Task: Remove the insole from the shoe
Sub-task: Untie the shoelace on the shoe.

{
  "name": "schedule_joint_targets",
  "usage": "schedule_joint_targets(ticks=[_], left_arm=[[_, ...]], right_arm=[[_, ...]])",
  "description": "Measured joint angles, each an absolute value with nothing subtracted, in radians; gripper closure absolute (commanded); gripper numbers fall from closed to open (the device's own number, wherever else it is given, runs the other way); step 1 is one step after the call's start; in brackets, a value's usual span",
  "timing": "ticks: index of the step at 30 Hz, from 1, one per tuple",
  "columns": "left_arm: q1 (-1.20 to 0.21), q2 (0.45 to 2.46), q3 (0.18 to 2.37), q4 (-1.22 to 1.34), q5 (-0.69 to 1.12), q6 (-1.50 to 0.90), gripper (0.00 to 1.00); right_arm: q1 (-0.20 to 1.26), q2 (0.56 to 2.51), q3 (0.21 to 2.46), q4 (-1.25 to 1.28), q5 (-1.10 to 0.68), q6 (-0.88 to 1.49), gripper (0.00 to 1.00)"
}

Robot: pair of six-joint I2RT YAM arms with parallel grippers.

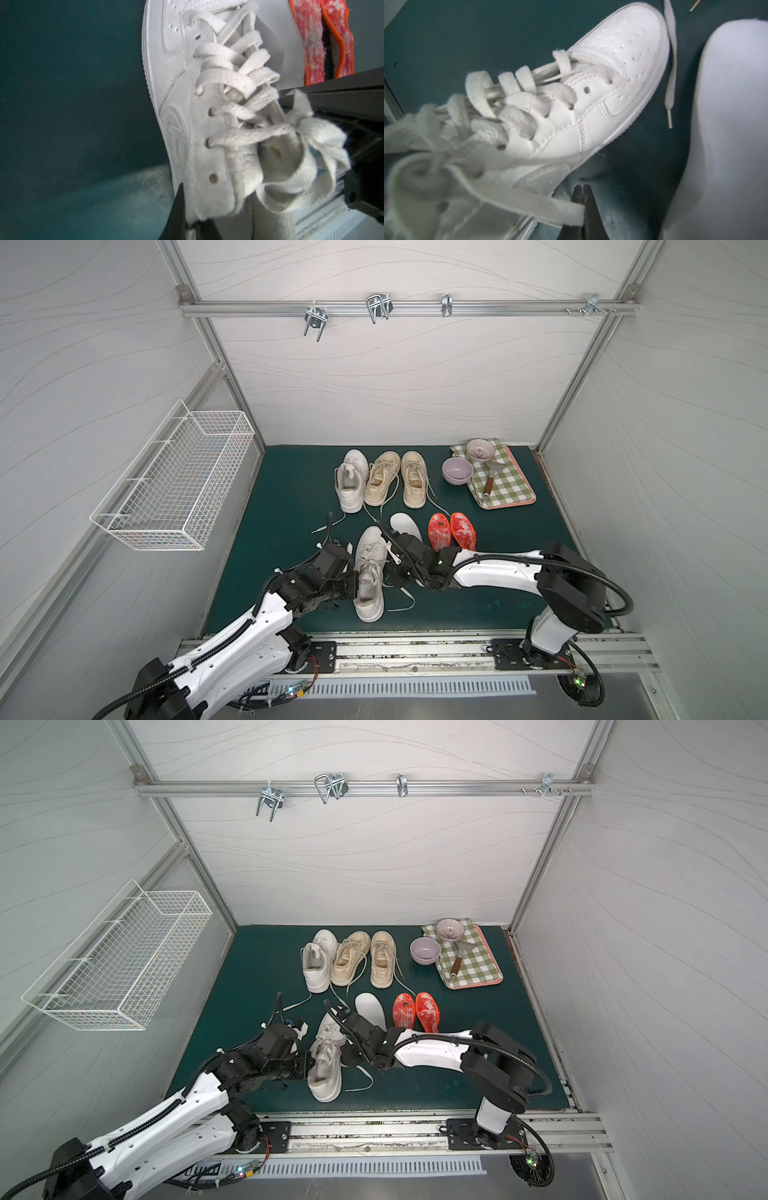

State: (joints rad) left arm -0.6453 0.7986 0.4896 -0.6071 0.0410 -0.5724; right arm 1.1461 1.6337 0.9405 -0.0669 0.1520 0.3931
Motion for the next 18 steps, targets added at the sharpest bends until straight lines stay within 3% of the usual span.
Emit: schedule_joint_targets(ticks=[18], left_arm=[[-0.649, 0.797, 0.505, -0.653, -0.078, -0.599, 1.00]], right_arm=[[1.063, 1.281, 0.828, -0.203, 0.318, 0.473, 1.00]])
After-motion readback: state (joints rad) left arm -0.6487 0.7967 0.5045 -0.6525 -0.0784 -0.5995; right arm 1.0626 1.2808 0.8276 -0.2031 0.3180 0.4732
